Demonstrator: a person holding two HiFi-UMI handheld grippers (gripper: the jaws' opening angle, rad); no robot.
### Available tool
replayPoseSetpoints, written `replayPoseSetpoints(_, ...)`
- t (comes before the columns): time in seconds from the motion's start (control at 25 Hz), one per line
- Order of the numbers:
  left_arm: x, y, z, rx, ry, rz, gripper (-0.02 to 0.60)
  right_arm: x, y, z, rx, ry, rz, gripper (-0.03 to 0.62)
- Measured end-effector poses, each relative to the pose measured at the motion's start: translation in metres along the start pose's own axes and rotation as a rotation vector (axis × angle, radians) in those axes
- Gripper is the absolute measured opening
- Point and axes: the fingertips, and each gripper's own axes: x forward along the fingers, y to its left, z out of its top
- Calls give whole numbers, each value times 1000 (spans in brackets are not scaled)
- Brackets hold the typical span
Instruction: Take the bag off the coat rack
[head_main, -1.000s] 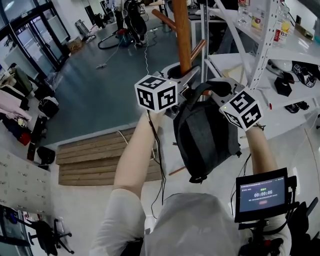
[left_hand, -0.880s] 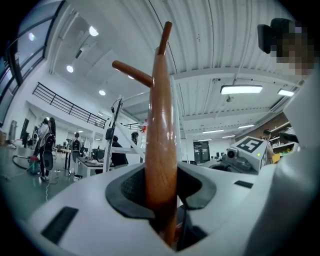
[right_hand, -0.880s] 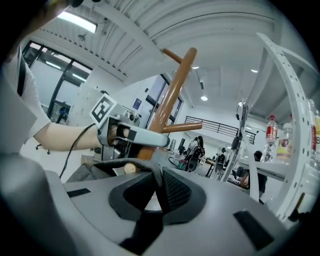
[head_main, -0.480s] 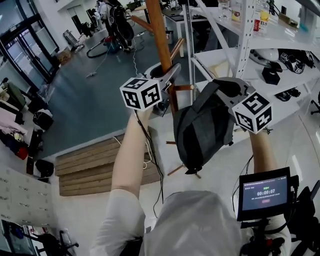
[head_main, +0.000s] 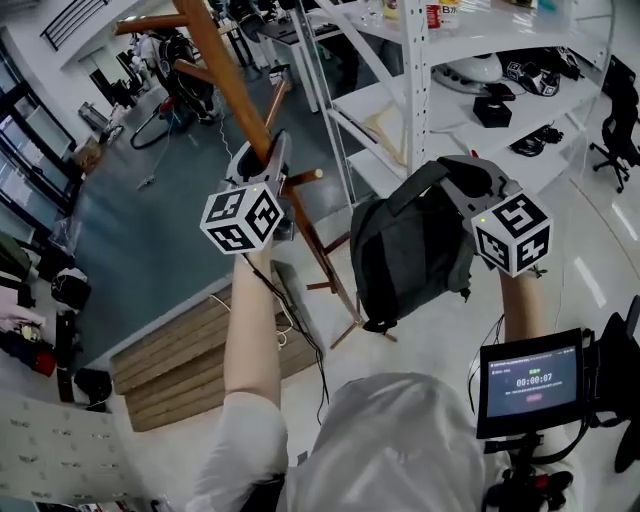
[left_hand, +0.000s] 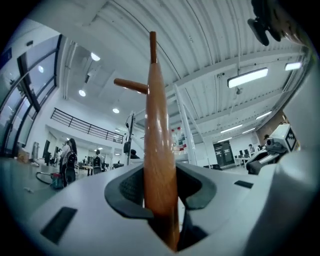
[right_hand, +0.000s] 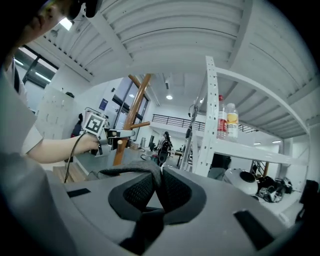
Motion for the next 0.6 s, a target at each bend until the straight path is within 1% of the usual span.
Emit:
replayPoseSetpoints(0.12, -11, -4, 7, 7, -98, 60, 133, -27, -20, -14, 8, 31, -86, 49)
replayPoseSetpoints(0.24, -19, -6, 12, -18, -184, 105, 135, -53, -41, -30, 10, 71, -186, 49)
replayPoseSetpoints(0.36, -21, -10, 12, -24, -217, 129, 135, -78, -58, -48, -3, 123, -269, 49)
replayPoseSetpoints(0.52, -20, -9, 13, -2, -235, 184, 137, -102, -80, -64, -10, 176, -342, 49)
replayPoseSetpoints(0.6, -22, -11, 18, 19, -270, 203, 141, -116, -89, -71, -1, 196, -377, 49)
